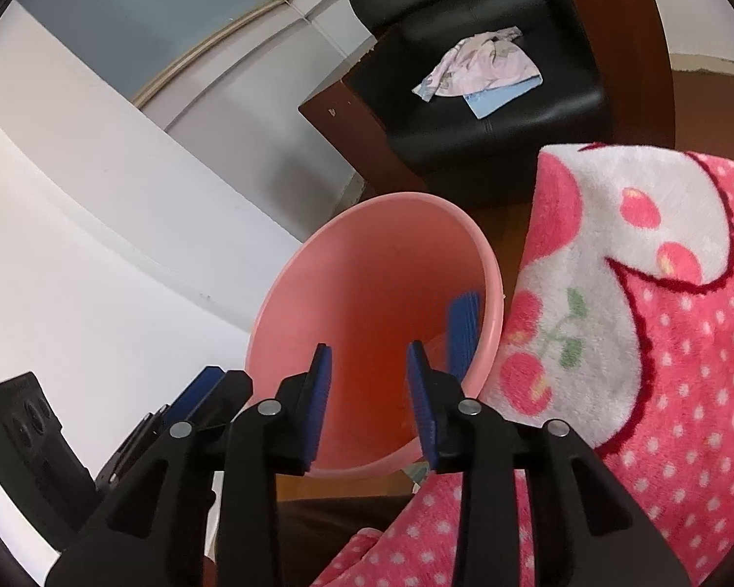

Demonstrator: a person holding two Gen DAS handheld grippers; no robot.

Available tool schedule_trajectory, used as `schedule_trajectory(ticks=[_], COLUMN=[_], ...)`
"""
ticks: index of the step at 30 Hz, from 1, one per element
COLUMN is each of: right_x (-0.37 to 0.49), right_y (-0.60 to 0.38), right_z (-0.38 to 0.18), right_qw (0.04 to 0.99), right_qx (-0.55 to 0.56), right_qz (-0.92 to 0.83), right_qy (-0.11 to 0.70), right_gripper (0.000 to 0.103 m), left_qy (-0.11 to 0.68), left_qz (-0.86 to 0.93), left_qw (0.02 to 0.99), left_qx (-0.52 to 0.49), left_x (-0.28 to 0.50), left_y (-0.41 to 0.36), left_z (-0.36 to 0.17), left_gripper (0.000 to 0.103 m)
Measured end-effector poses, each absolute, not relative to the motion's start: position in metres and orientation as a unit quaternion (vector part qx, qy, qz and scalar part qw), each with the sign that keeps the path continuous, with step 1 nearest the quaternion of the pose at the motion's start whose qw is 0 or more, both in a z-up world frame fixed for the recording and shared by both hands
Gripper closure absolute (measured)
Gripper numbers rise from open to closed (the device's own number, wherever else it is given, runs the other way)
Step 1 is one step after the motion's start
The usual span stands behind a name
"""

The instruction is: Collect trash

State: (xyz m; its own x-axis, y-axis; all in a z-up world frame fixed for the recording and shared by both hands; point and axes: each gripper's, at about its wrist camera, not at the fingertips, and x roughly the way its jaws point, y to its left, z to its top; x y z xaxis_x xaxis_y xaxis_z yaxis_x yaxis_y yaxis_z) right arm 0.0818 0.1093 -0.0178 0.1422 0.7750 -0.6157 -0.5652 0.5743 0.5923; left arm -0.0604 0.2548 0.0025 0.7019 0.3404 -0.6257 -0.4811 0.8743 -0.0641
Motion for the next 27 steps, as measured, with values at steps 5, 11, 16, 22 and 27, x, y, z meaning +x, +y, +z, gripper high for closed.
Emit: schedule_trajectory(ticks=[5, 11, 16, 22, 27], right_x=[0.068, 0.052, 0.041, 0.025, 0.016], right_y=[0.091, 0.052, 0.013, -0.038, -0.093], right_z=[-0.009, 0.0, 0.006, 0.012, 0.013], right_qw=[0.777, 0.806, 0.821, 0.846, 0.868], right_qx=[0.078, 0.058, 0.061, 0.059, 0.063], right_qz=[0.431, 0.402, 0.384, 0.35, 0.306], right_qy=[0.452, 0.43, 0.417, 0.398, 0.385], right_gripper=[0.07, 0.07, 0.059, 0.059, 0.059], left_qy=[0.307, 0.307, 0.313, 0.32, 0.324], left_qz=[0.211, 0.185, 0.161, 0.131, 0.093], left_qw=[0.921, 0.927, 0.929, 0.933, 0.937], left_qx=[-0.112, -0.114, -0.113, -0.1, -0.094], left_x=[-0.065, -0.067, -0.066, -0.06, -0.051], left_y=[0.241, 0.21, 0.186, 0.151, 0.124], left_z=[0.012, 0.021, 0.026, 0.029, 0.027], left_gripper=[0.058, 0.054, 0.053, 0.052, 0.052])
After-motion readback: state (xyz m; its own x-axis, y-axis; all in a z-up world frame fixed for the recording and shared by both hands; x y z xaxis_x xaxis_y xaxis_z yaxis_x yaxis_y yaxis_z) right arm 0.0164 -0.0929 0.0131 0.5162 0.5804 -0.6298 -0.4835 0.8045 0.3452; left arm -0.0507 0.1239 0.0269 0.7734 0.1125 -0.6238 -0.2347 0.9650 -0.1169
